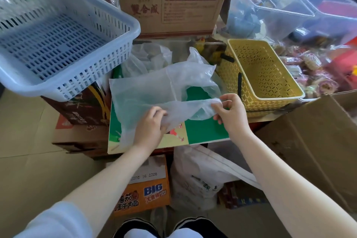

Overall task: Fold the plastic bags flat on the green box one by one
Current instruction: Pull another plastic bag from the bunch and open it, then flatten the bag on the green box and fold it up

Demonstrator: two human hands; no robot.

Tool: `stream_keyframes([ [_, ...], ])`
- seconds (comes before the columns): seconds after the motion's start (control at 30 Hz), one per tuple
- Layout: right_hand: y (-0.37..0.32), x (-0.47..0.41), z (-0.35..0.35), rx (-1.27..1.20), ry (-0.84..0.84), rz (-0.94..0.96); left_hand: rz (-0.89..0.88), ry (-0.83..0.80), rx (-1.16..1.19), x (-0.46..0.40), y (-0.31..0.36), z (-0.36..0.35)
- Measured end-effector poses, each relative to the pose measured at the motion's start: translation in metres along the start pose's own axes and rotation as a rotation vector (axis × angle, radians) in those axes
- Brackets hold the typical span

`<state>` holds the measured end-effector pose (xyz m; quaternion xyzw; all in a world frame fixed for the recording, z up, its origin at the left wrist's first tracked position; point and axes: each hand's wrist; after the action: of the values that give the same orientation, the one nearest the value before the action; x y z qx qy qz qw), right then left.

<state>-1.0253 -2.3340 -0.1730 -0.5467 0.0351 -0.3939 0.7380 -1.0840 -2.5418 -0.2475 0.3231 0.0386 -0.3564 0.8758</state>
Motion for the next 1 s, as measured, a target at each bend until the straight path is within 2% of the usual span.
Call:
stream_keyframes([
  [0.13,0.006,-0.006,0.009,0.186,0.039,0.119,-0.039,-0.094,-0.089,0.006,-0.009,-0.009],
  [0.23,0.013,-0.013,0.016,0.420,0.191,0.262,0.048,-0.127,-0.099,0.012,-0.017,-0.010],
  [0.43,0.024,-0.032,0.040,0.875,0.488,0.191,0.134,-0.126,-0.027,0.011,-0.030,0.002],
  [0.53,0.021,-0.028,0.034,1.056,0.402,0.262,0.133,-0.008,0.003,0.006,-0.031,0.010],
  [0.57,0.018,-0.022,0.027,1.073,0.331,0.349,0.127,0.037,0.027,0.003,-0.029,0.014],
  [0.63,0.011,-0.006,0.005,1.092,0.233,0.639,0.119,0.123,0.089,-0.004,-0.024,0.024],
  [0.7,0.010,0.006,-0.021,1.107,0.221,0.893,0.087,0.167,0.123,-0.010,-0.018,0.035],
  [0.73,0.009,0.009,-0.032,1.090,0.225,0.945,0.046,0.173,0.135,-0.012,-0.016,0.041],
  [0.8,0.003,0.008,-0.049,1.033,0.233,0.966,-0.050,0.162,0.145,-0.013,-0.013,0.053],
  [0.87,-0.001,0.002,-0.060,0.947,0.208,0.981,-0.072,0.145,0.134,-0.008,-0.014,0.060],
  [0.93,0.000,-0.004,-0.066,0.909,0.133,1.002,-0.027,0.109,0.122,0.003,-0.020,0.060],
  [1.0,0.008,-0.007,-0.071,0.933,0.086,1.036,0.081,0.001,0.098,0.016,-0.033,0.052],
])
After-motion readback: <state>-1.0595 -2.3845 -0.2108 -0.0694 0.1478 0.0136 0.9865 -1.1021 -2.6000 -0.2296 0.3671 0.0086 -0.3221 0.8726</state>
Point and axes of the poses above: each hand's wrist, its own x-axis away from the middle knuckle, its own z-axis out of the back of the hand, y = z × x, and after that the axes turned 15 degrees about -z, right-handed
